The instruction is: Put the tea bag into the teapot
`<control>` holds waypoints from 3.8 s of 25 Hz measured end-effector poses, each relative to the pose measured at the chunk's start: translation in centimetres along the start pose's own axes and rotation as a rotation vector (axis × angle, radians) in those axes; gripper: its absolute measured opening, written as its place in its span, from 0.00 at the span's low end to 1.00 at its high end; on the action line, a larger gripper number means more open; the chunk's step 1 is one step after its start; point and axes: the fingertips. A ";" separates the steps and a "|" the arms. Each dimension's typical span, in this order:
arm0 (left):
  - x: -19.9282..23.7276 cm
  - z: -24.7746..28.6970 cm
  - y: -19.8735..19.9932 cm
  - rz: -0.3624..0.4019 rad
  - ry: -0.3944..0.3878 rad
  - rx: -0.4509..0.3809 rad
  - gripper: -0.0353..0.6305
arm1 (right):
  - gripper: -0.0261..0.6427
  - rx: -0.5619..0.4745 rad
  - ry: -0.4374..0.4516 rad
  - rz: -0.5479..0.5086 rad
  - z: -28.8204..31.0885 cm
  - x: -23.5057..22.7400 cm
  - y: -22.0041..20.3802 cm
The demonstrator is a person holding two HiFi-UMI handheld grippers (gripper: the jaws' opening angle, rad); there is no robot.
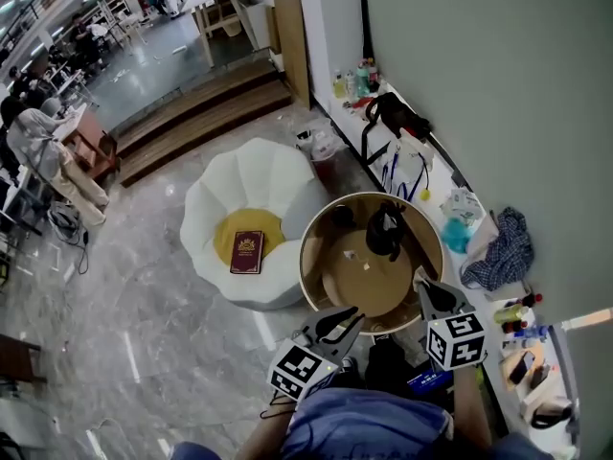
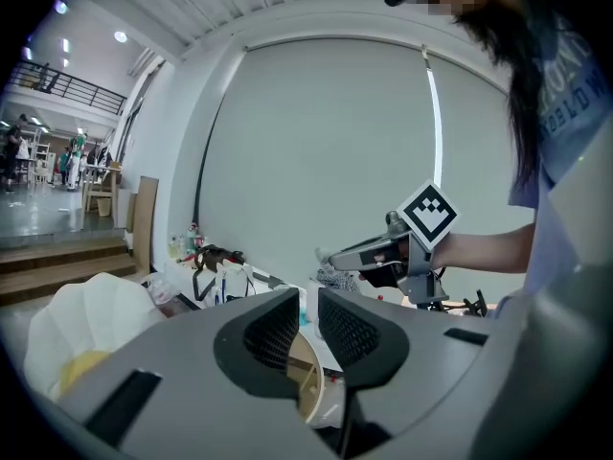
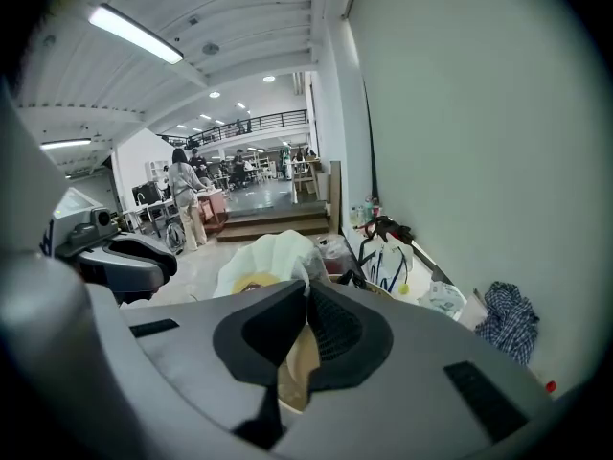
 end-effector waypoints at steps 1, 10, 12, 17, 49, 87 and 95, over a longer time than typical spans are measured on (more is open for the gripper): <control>0.3 0.5 0.1 -0.007 0.011 0.002 0.14 | 0.07 0.006 0.009 -0.006 0.6 -0.5 0.3; 3.4 6.6 0.8 -0.045 0.075 0.019 0.14 | 0.07 0.082 0.088 -0.080 6.8 -6.0 2.7; 4.1 8.0 0.8 -0.048 0.087 0.032 0.14 | 0.07 0.103 0.111 -0.099 8.2 -7.2 2.9; 5.8 11.2 0.8 -0.052 0.108 0.053 0.14 | 0.07 0.156 0.166 -0.135 12.0 -9.6 2.9; 11.8 20.1 -6.5 -0.200 0.200 0.140 0.14 | 0.07 0.448 0.261 -0.402 34.9 -13.0 -5.1; 12.3 16.3 -8.7 -0.281 0.282 0.132 0.14 | 0.14 0.740 0.296 -0.553 38.1 -12.2 -8.7; 12.0 15.6 -8.7 -0.281 0.274 0.128 0.14 | 0.17 0.631 0.287 -0.491 35.8 -12.1 -7.1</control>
Point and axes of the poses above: the fingertips, and each gripper's own axes: z forward along the fingers, x to its left, y out of its top, and after that the axes turned 6 degrees about z, right-handed
